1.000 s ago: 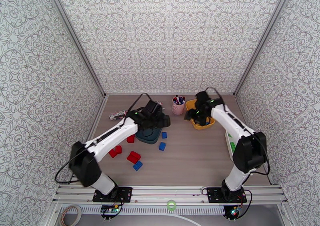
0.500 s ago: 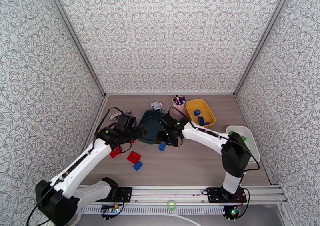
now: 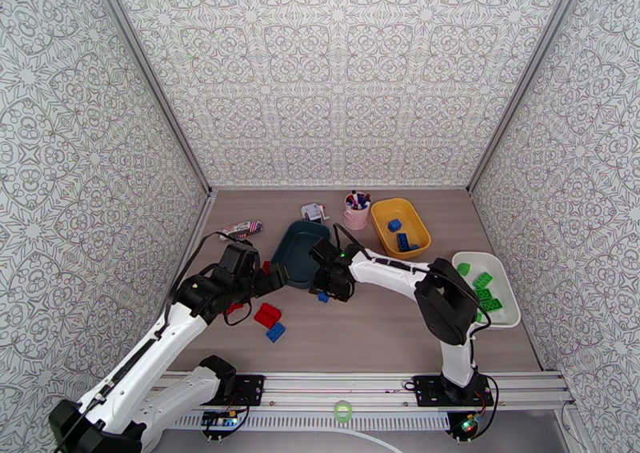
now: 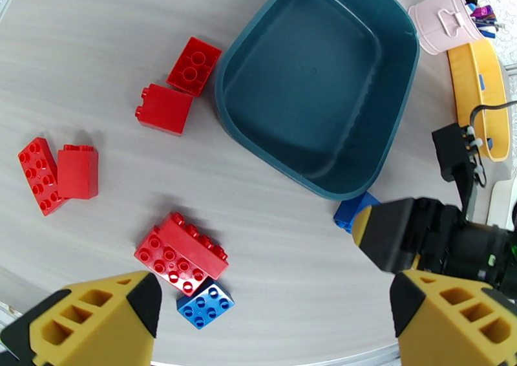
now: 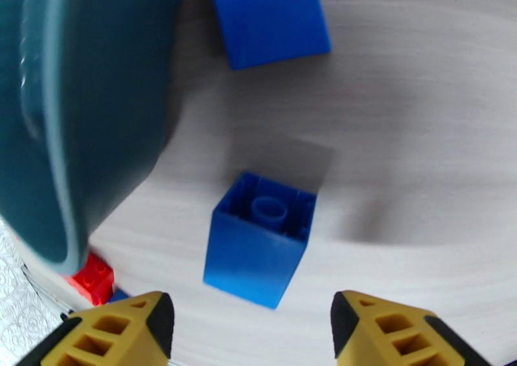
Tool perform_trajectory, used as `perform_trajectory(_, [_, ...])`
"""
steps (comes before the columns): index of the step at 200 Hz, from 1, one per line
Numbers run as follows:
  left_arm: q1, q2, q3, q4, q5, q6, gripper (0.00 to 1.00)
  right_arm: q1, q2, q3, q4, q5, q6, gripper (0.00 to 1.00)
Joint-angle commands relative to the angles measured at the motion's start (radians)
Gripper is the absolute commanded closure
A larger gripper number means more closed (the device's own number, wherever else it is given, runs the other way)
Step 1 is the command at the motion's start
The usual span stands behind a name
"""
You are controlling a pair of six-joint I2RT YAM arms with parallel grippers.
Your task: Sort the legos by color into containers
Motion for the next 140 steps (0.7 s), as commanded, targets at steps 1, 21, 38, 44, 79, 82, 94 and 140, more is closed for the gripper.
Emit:
perform_trajectory(1, [0.016, -0.013, 0.003, -0.026, 0.031, 0.033, 0.01, 0.008, 0.035, 0.036, 0.020, 0.035, 0.041, 0.32])
perform_trajectory(21, [0.020, -0.011, 0.008, -0.026, 0.040, 0.042, 0.01, 0.006, 0.053, 0.037, 0.020, 0.039, 0.050, 0.34])
perform_trajectory(38, [0.024, -0.011, 0.008, -0.025, 0.046, 0.049, 0.01, 0.005, 0.058, 0.031, 0.018, 0.044, 0.057, 0.38])
perform_trajectory(44, [0.025, -0.011, 0.008, -0.024, 0.047, 0.050, 0.01, 0.002, 0.057, 0.028, 0.015, 0.048, 0.055, 0.39])
perform_trajectory(79, [0.027, 0.008, 0.008, -0.005, 0.059, 0.056, 0.01, -0.010, 0.032, 0.003, -0.001, 0.069, 0.051, 0.46])
perform_trajectory(82, [0.027, 0.010, 0.008, -0.003, 0.062, 0.056, 0.01, -0.013, 0.029, 0.000, 0.000, 0.069, 0.051, 0.47])
perform_trajectory(94, [0.026, 0.023, 0.009, 0.010, 0.070, 0.055, 0.01, -0.022, 0.024, -0.008, -0.001, 0.066, 0.043, 0.50])
perform_trajectory(140, [0.003, 0.103, 0.028, 0.068, 0.097, 0.047, 0.01, -0.062, -0.007, -0.043, -0.002, 0.055, 0.012, 0.60])
